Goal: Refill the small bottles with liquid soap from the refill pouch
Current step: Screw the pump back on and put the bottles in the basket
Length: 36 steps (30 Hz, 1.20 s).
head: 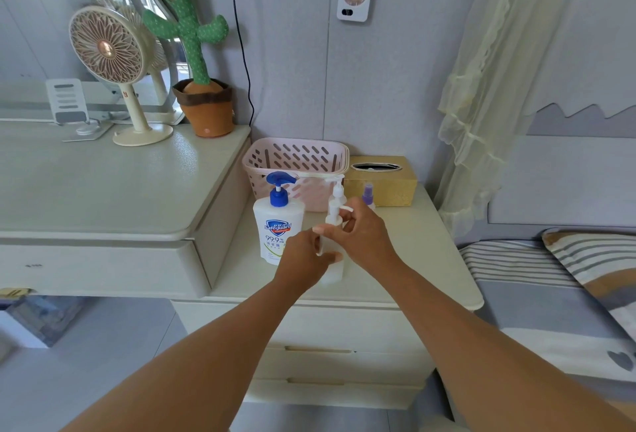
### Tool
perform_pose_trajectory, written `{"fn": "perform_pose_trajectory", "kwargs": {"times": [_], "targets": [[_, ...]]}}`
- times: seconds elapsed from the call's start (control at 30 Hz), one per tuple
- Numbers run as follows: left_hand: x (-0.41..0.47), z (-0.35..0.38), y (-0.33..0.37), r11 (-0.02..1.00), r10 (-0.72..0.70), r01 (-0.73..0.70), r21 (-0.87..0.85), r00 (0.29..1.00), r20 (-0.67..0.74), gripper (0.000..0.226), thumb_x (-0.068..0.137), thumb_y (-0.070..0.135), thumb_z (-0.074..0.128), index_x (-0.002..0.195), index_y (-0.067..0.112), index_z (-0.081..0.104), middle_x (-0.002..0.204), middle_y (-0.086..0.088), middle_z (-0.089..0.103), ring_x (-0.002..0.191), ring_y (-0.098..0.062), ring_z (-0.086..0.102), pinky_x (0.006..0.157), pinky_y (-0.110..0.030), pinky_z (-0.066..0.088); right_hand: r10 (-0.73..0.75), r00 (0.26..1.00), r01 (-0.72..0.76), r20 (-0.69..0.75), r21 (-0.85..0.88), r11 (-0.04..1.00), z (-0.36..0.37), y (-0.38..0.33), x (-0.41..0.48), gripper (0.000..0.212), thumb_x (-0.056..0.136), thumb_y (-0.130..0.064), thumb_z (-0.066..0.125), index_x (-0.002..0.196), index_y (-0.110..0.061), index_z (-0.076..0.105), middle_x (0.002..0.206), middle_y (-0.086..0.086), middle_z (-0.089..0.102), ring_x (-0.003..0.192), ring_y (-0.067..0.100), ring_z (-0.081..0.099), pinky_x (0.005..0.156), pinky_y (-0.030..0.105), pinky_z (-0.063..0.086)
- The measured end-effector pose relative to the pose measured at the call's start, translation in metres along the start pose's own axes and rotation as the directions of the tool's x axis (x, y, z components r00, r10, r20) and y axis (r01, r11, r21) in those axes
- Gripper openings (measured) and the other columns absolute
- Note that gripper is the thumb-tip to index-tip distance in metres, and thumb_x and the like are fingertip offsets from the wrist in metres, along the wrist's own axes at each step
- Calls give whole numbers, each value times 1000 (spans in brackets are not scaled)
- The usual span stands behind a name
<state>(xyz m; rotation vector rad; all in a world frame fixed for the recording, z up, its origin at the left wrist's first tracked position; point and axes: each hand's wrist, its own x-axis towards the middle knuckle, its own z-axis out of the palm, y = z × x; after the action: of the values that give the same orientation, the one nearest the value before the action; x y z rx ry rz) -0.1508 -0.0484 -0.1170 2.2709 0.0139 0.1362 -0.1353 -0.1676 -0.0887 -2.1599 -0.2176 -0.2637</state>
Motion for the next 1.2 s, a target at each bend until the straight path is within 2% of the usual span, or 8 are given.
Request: {"fn": "perform_pose_trajectory", "kwargs": {"times": [0.13,0.27,0.43,0.63,0.73,0.83,1.07,1.2], "targets": [[1,0,-1,1000,12,-12,-7,1000,21,37,81,28,74,112,13,62,95,1,63,85,-13,56,66,-10,38,-47,999,47,20,7,999,-3,-1,-4,45,88,-38,62,127,-21,47,94,-7,58,71,3,54,60,8,37],[1,0,-1,1000,1,-1,8,1000,21,38,81,29,74,112,11,61,101,-5,66,87,-15,57,70,-18,43,-65,998,67,27,-48,997,-4,3,-3,32,92,-35,58,115,-13,59,81,-13,51,64,-1,47,56,6,32],[0,1,0,1000,-18,18,6,1000,9,42,81,31,74,113,7,59,93,1,57,85,-15,55,77,-25,45,-21,1000,21,-21,5,1000,0,1,-1,62,76,-44,74,126,-16,51,107,-3,65,84,10,58,63,6,39],[1,1,0,1000,13,-13,-13,999,32,40,82,27,74,117,13,61,106,-4,67,89,-15,58,77,-22,43,-38,999,38,31,8,999,-5,2,-5,43,90,-38,59,129,-21,50,94,-8,57,74,5,54,64,8,39],[0,0,1,1000,6,-6,0,1000,28,40,81,26,74,116,12,60,101,-2,64,88,-15,57,77,-23,44,-35,998,35,47,3,999,-7,3,-5,33,89,-37,62,114,-16,61,81,-11,53,64,1,49,57,8,35],[-1,-1,2,1000,-2,2,18,1000,13,41,81,29,75,113,8,60,91,1,58,84,-15,55,78,-27,47,-24,1000,24,-11,8,1000,-3,2,-3,35,78,-42,74,89,-19,50,70,-17,48,60,3,47,54,8,35],[1,-1,0,1000,6,-6,-2,1000,21,40,80,27,75,114,11,61,95,1,62,87,-16,58,68,-14,41,-53,997,52,50,24,998,-6,3,-4,43,90,-38,61,128,-21,52,88,-10,59,73,4,55,59,6,39],[-1,-1,2,1000,-6,6,1,1000,18,41,81,28,74,114,8,59,95,-2,60,86,-16,56,79,-28,48,-54,999,54,2,-13,998,-5,2,-3,33,80,-40,72,93,-16,54,69,-17,47,57,1,45,51,6,36]]}}
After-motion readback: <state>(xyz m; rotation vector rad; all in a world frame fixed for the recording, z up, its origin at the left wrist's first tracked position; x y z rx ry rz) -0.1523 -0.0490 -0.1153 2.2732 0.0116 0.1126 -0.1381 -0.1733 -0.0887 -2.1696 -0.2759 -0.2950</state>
